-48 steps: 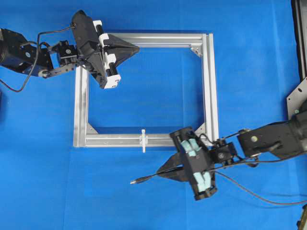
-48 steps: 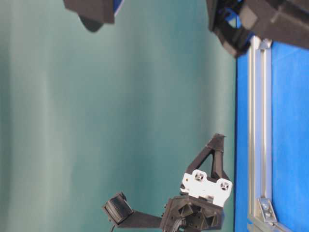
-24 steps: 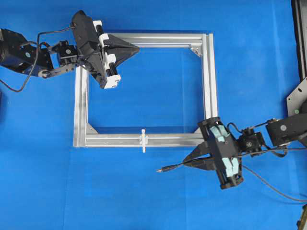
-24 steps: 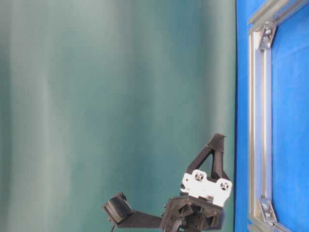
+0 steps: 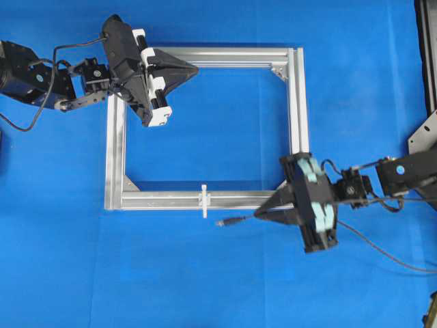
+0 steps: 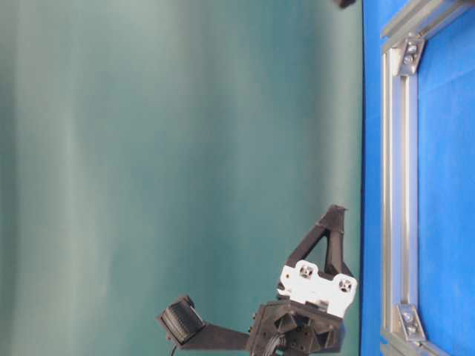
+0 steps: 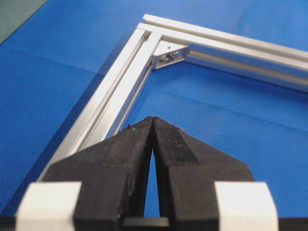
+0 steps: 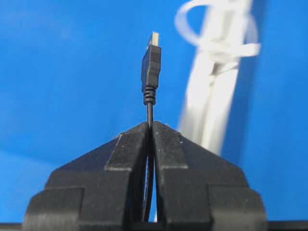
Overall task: Insert the wire through the string loop located in the center.
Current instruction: 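Lift the cable with the right gripper and carry it toward the zip-tie loop, then align the USB plug with the white zip-tie loop using the right gripper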
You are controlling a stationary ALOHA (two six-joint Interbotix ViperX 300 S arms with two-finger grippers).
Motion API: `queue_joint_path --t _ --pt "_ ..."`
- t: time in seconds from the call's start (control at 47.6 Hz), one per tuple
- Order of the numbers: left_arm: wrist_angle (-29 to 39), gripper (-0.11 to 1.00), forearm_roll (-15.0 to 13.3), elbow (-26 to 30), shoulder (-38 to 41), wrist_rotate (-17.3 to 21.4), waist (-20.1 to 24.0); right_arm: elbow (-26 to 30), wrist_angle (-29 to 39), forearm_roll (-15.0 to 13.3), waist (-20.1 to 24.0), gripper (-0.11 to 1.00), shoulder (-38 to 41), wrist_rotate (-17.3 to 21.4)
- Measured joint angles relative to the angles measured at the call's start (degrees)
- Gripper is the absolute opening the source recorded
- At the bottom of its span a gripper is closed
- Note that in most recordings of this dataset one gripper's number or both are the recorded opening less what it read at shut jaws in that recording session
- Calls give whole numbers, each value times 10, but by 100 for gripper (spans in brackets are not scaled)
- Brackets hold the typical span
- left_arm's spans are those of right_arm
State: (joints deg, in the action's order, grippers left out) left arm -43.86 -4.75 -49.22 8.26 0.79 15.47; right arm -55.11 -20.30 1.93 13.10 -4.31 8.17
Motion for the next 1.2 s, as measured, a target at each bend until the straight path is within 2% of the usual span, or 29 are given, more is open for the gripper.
queue_joint_path --t 0.231,1.197 --pt "1 0 0 0 0 -1 -4 0 -14 0 -31 -3 10 0" --pt "0 0 0 1 0 -1 -4 0 -14 0 -32 -3 13 0"
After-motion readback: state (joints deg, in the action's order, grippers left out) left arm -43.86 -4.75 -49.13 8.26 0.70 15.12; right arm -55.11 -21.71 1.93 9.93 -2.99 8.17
